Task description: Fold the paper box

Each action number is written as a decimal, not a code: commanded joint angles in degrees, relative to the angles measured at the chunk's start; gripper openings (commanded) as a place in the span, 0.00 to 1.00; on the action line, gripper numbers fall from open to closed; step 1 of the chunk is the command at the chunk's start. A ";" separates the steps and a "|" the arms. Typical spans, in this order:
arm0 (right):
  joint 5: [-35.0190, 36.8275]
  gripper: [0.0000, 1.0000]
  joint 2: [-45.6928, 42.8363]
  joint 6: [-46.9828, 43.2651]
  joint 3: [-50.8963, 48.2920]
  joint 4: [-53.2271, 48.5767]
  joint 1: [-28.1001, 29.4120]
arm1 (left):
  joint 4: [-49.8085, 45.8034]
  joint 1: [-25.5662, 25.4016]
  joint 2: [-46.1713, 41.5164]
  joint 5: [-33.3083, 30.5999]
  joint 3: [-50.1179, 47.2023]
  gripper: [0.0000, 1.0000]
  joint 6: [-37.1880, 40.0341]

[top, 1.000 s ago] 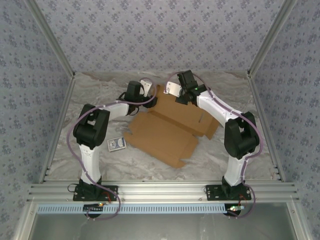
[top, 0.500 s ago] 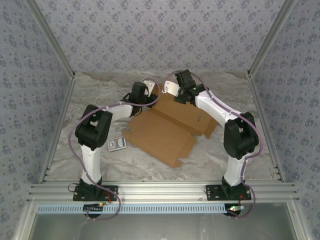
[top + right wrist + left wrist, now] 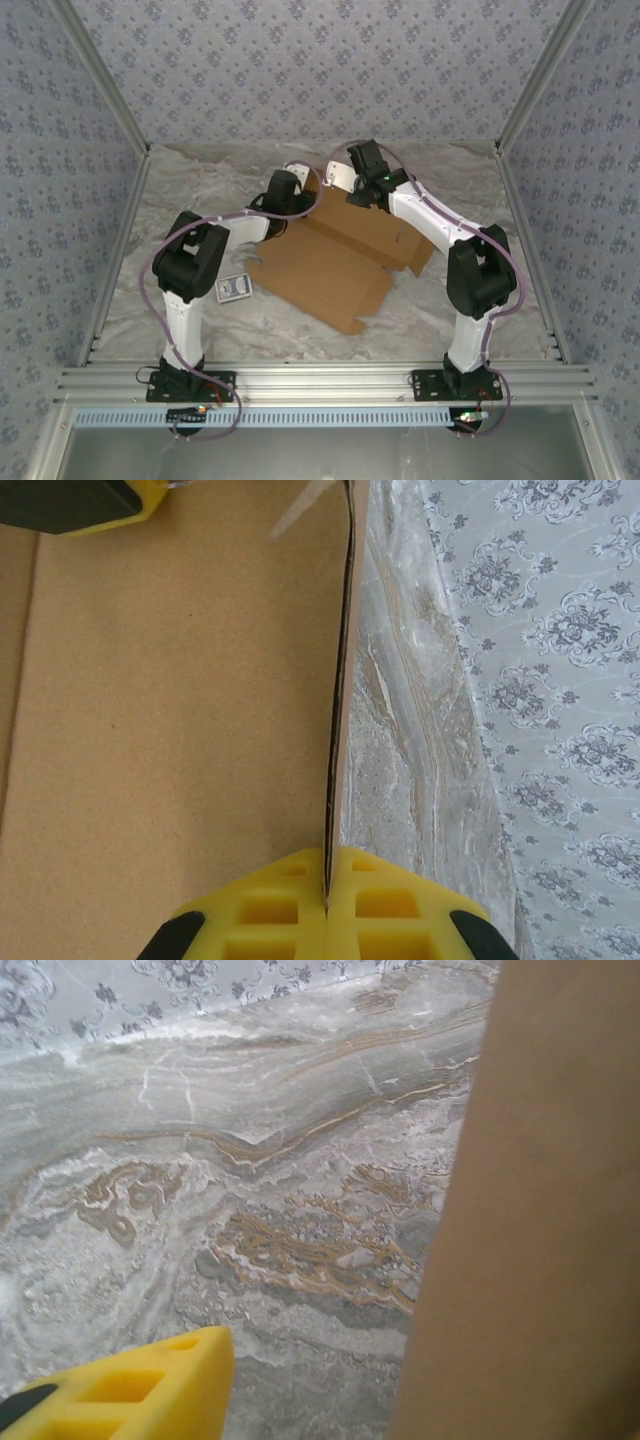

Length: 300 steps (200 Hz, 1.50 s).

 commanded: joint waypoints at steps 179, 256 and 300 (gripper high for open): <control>7.02 0.00 -4.35 -4.91 -0.05 0.74 2.30 | 3.42 5.24 -10.11 22.49 -5.74 0.68 0.65; 7.09 0.00 -4.22 -6.41 -1.26 1.96 3.04 | 4.53 5.24 -4.20 23.42 1.04 0.57 1.44; 10.85 0.00 -5.40 -11.98 -7.64 11.86 3.71 | 8.64 5.24 -5.19 24.36 -3.89 0.56 2.01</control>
